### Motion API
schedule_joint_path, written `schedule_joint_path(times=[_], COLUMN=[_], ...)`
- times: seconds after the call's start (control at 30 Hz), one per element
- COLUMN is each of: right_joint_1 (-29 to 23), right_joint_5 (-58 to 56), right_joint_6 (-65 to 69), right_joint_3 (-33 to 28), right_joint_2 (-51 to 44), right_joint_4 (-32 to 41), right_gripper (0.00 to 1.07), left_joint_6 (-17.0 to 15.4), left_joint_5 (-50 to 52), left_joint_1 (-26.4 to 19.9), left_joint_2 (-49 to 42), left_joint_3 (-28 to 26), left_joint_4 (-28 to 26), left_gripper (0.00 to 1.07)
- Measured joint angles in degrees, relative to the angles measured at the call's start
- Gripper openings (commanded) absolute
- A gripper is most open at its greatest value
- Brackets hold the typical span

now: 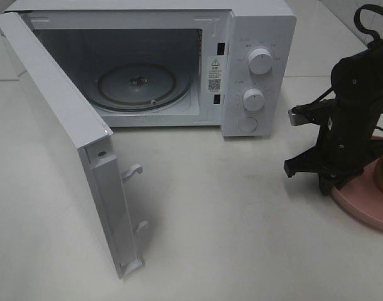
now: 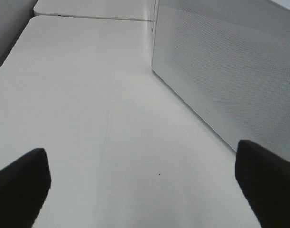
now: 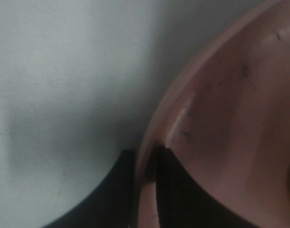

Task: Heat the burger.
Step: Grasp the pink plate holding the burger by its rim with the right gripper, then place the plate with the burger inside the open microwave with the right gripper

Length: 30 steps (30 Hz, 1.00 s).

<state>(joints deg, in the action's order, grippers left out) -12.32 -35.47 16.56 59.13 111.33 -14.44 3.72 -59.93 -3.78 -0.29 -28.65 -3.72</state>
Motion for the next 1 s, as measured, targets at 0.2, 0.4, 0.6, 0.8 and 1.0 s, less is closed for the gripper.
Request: schedule_joint_path(times=[0.2,0.4,0.6,0.8,1.0], right_joint_1=[0.0,0.0,-0.7,-3.6,-6.4], right_joint_5=[-0.6,-1.1,-3.1,-6.0,-9.1], right_joint_6=[0.0,0.4,3.7,7.8,11.8], right_joint_3=[0.0,0.0,0.0,0.0,0.0], right_joint_2=[0.0,-0.1,-0.2,-0.2,-0.2], right_joint_4=[-0.5,-0.9,-4.2,-9.2,-13.5], right_gripper=[0.0,0.0,0.0,0.0,0.0], left_joint_6=[0.0,0.0,0.0,0.0,0.0], left_joint_5=[0.0,0.0,0.0,0.0,0.0], left_joint_1=[0.0,0.0,0.0,0.0,0.0], left_joint_2=[0.0,0.0,0.0,0.0,0.0], left_joint_3=[0.0,0.0,0.0,0.0,0.0], left_joint_4=[0.0,0.0,0.0,0.0,0.0], left_gripper=[0.98,0.98,0.98,0.98,0.98])
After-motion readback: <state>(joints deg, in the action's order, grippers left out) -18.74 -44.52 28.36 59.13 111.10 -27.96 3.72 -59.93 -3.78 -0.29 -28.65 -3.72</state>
